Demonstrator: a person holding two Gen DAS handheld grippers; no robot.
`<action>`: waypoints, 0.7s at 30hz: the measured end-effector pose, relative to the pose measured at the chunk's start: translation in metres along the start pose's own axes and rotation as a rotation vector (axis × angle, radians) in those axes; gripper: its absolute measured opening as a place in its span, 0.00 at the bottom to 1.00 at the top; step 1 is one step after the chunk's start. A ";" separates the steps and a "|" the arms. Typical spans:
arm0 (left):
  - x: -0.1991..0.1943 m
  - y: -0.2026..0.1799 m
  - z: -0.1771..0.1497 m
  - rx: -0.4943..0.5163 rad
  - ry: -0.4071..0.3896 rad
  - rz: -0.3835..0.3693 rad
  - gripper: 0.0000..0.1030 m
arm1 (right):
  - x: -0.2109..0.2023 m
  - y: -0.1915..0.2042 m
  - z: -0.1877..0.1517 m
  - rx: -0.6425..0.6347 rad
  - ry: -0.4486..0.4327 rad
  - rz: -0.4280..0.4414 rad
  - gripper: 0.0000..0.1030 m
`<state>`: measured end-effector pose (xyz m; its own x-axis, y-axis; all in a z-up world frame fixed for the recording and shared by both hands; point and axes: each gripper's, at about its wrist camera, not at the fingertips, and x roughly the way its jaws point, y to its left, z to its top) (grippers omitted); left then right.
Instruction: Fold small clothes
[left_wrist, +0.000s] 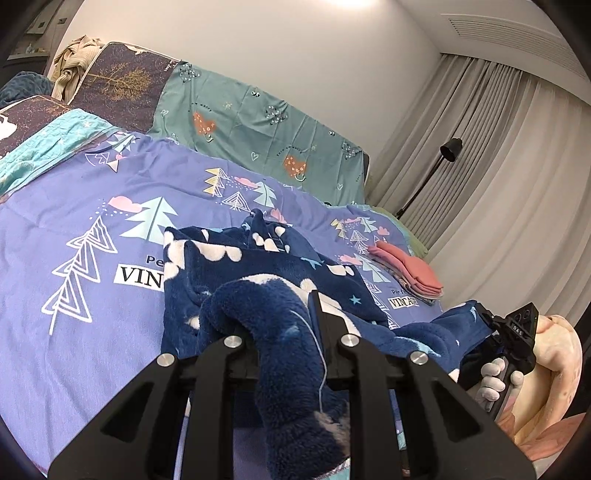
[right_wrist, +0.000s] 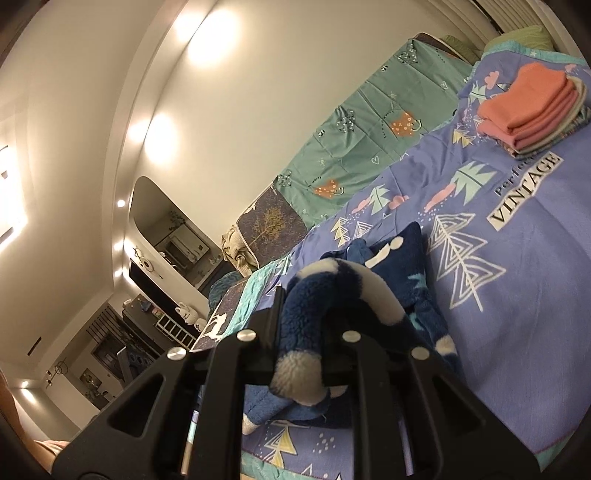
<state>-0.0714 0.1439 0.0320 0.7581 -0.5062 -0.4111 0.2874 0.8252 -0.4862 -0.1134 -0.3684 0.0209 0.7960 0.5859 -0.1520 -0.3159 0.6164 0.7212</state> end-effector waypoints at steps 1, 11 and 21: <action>0.002 0.001 0.003 0.001 -0.003 0.002 0.18 | 0.002 0.001 0.002 -0.005 0.001 -0.001 0.15; 0.024 0.001 0.053 0.051 -0.057 0.011 0.18 | 0.049 0.008 0.049 -0.080 -0.009 -0.035 0.15; 0.116 0.053 0.076 0.002 0.017 0.090 0.18 | 0.148 -0.055 0.074 -0.025 0.105 -0.178 0.15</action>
<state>0.0762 0.1481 0.0176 0.7710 -0.4340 -0.4660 0.2196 0.8681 -0.4452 0.0602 -0.3546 0.0088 0.7824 0.5175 -0.3464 -0.1887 0.7272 0.6600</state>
